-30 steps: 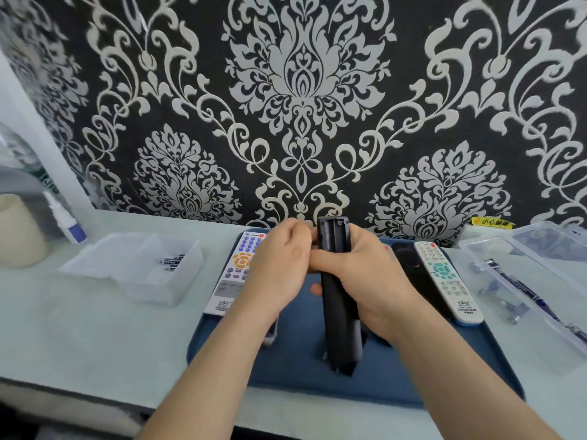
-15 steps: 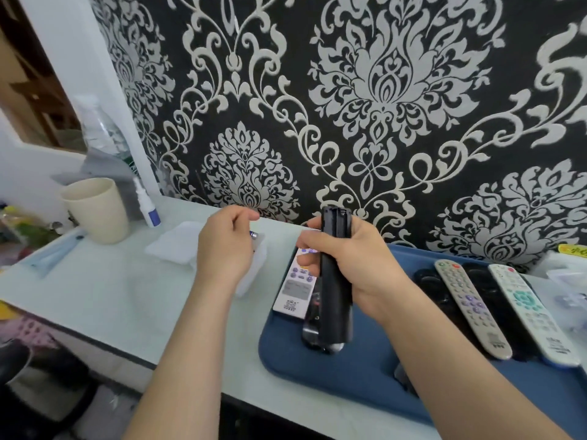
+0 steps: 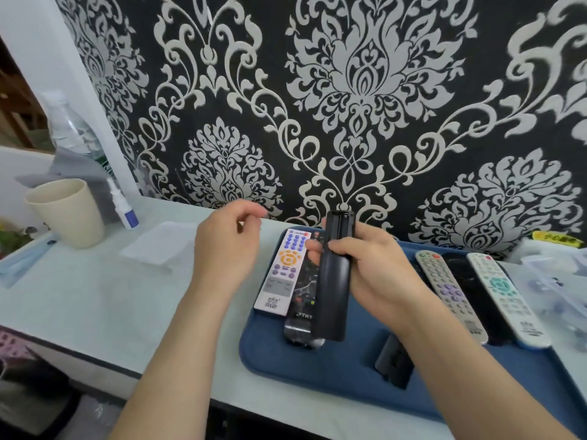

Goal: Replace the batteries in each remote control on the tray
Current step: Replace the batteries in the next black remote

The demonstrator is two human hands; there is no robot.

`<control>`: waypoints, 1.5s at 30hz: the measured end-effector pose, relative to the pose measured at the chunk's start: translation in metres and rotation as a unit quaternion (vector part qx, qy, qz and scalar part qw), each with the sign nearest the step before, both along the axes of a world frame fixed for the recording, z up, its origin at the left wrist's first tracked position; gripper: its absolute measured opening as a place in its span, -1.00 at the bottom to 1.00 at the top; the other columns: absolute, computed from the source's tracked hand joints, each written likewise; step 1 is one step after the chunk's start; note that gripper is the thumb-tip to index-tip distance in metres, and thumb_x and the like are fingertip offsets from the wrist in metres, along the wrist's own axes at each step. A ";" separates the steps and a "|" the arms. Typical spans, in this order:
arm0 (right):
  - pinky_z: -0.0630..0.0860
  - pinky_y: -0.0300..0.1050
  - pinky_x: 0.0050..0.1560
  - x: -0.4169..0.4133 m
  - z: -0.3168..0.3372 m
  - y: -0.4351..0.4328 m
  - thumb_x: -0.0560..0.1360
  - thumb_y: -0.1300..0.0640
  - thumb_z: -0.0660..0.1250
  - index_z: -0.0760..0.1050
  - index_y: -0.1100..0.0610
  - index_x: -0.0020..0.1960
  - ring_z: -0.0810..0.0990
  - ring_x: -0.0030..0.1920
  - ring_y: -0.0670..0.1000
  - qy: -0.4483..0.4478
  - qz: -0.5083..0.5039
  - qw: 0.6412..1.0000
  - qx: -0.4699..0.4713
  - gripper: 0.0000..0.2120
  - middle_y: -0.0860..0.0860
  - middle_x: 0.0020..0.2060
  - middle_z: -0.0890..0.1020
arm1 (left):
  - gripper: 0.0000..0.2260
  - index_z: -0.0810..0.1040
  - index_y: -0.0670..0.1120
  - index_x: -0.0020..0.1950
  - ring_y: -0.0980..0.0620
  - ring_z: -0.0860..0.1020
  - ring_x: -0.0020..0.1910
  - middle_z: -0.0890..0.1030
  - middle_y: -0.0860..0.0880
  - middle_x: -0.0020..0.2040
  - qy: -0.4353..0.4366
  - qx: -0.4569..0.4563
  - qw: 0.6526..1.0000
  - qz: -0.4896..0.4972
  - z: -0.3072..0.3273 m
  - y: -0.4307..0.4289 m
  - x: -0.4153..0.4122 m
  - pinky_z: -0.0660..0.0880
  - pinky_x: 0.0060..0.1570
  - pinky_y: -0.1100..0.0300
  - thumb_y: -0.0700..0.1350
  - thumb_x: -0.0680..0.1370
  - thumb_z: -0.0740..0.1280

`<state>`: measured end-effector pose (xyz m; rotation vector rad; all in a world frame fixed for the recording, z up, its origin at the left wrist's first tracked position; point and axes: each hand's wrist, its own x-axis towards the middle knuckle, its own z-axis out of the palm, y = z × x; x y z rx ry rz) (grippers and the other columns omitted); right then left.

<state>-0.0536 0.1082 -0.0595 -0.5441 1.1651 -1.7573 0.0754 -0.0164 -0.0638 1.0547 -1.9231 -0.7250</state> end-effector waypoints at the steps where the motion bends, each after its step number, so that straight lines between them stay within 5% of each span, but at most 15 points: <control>1: 0.67 -0.07 -0.11 -0.007 0.000 0.009 0.58 0.45 0.15 0.51 0.35 0.09 0.70 -0.14 0.08 0.000 -0.018 1.000 -0.017 -0.81 0.21 -0.18 0.68 | -0.79 0.61 0.12 -0.08 0.21 0.53 -0.32 0.65 0.14 -0.22 0.018 0.044 0.996 -0.077 0.004 0.018 -0.013 0.45 -0.25 0.23 -0.16 0.56 0.25; 4: 0.65 0.05 0.07 -0.027 0.000 0.032 0.59 0.41 0.17 0.52 0.36 0.09 0.68 -0.07 0.13 -0.016 -0.089 0.995 -0.052 -0.82 0.24 -0.10 0.66 | -0.93 0.52 0.20 0.02 0.09 0.59 -0.30 0.67 0.04 -0.23 -0.036 0.116 0.958 -0.259 0.000 0.063 -0.048 0.54 -0.17 0.08 0.04 0.56 0.29; 7: 0.57 0.15 0.20 -0.042 -0.001 0.051 0.59 0.39 0.19 0.57 0.27 0.04 0.67 -0.01 0.12 -0.040 -0.156 0.985 -0.062 -0.81 0.22 -0.06 0.67 | -0.79 0.43 0.24 0.18 -0.07 0.62 -0.22 0.68 -0.09 -0.22 -0.047 0.146 0.929 -0.336 -0.007 0.088 -0.071 0.54 -0.07 -0.03 0.08 0.56 0.29; 12: 0.62 -0.17 -0.21 -0.062 -0.003 0.100 0.57 0.17 0.29 0.62 0.16 0.04 0.72 -0.13 0.06 0.071 -0.130 0.989 -0.007 -0.86 0.12 -0.11 0.73 | -0.85 0.51 0.18 0.12 0.10 0.63 -0.28 0.67 0.04 -0.33 0.038 0.172 0.912 -0.370 -0.003 0.126 -0.099 0.56 -0.20 0.11 -0.03 0.58 0.32; 15: 0.61 -0.13 -0.20 -0.072 -0.009 0.122 0.54 0.05 0.31 0.63 0.14 0.02 0.71 -0.09 0.07 0.098 -0.111 0.989 0.028 -0.80 0.16 -0.09 0.73 | -0.90 0.47 0.20 0.04 0.27 0.59 -0.21 0.65 0.14 -0.25 0.007 0.127 0.919 -0.374 -0.008 0.147 -0.116 0.48 -0.16 0.32 -0.02 0.59 0.30; 18: 0.60 -0.23 -0.21 -0.082 -0.007 0.139 0.62 0.11 0.26 0.61 0.17 -0.04 0.67 -0.25 -0.10 0.240 -0.177 0.950 0.097 -0.81 0.04 -0.28 0.69 | -0.87 0.50 0.13 -0.11 0.27 0.53 -0.27 0.60 0.15 -0.28 -0.062 0.022 0.937 -0.343 -0.008 0.158 -0.132 0.42 -0.27 0.37 -0.01 0.62 0.23; 21: 0.57 -0.21 -0.37 -0.107 0.001 0.168 0.62 0.15 0.25 0.53 0.20 -0.08 0.62 -0.42 -0.12 0.343 -0.249 0.891 0.162 -0.84 -0.01 -0.38 0.61 | -0.84 0.59 0.04 -0.11 0.13 0.57 -0.22 0.64 0.06 -0.23 -0.085 0.014 0.924 -0.373 0.002 0.183 -0.157 0.50 -0.17 0.14 -0.07 0.59 0.24; 24: 0.59 0.02 -0.21 -0.140 0.003 0.202 0.54 0.17 0.29 0.53 0.12 -0.08 0.63 -0.29 0.09 0.439 -0.254 0.821 0.260 -0.94 0.01 -0.35 0.60 | -0.83 0.64 0.07 -0.05 0.11 0.58 -0.13 0.67 0.07 -0.14 -0.136 -0.020 0.904 -0.405 0.008 0.210 -0.187 0.51 -0.04 0.10 -0.16 0.54 0.28; 27: 0.52 -0.01 -0.10 -0.164 0.005 0.236 0.52 0.16 0.29 0.51 -0.01 -0.03 0.61 -0.13 0.17 0.445 -0.272 0.780 0.346 -0.91 0.05 -0.20 0.62 | -0.78 0.66 0.03 0.05 0.07 0.59 0.02 0.67 0.06 0.01 -0.173 -0.073 0.893 -0.409 0.012 0.228 -0.226 0.50 0.09 0.13 -0.21 0.55 0.27; 31: 0.62 0.22 -0.05 -0.181 0.003 0.268 0.45 0.17 0.30 0.44 0.06 -0.14 0.68 -0.17 0.22 0.392 -0.304 0.797 0.345 -0.96 0.10 -0.28 0.65 | -0.82 0.65 -0.04 0.04 -0.03 0.57 0.04 0.65 -0.02 0.02 -0.302 -0.185 0.855 -0.379 0.008 0.237 -0.281 0.49 0.03 0.10 -0.19 0.53 0.28; 38: 0.65 0.05 -0.11 -0.193 -0.007 0.279 0.49 0.25 0.29 0.42 0.19 -0.06 0.73 -0.34 0.11 0.321 -0.258 0.845 0.342 -0.94 0.21 -0.13 0.69 | -0.93 0.41 -0.11 -0.14 -0.12 0.48 -0.07 0.45 -0.05 -0.15 -0.522 -0.277 0.729 -0.346 -0.005 0.248 -0.330 0.42 -0.19 0.08 -0.23 0.52 0.26; 42: 0.62 -0.10 -0.26 -0.193 -0.006 0.272 0.50 0.24 0.30 0.43 0.13 -0.08 0.73 -0.34 0.12 0.284 -0.221 0.874 0.325 -0.94 0.09 -0.25 0.61 | -0.83 0.50 -0.12 0.11 -0.13 0.50 -0.01 0.48 -0.09 -0.06 -0.542 -0.298 0.716 -0.324 -0.004 0.257 -0.339 0.49 -0.09 0.07 -0.22 0.53 0.26; 45: 0.61 -0.14 -0.31 -0.193 -0.007 0.268 0.50 0.24 0.30 0.44 0.12 -0.08 0.69 -0.41 0.10 0.286 -0.217 0.878 0.315 -0.94 0.07 -0.27 0.59 | -0.71 0.47 -0.16 0.26 -0.16 0.52 0.16 0.53 -0.12 0.17 -0.557 -0.235 0.743 -0.288 -0.009 0.261 -0.343 0.52 0.12 0.03 -0.20 0.54 0.29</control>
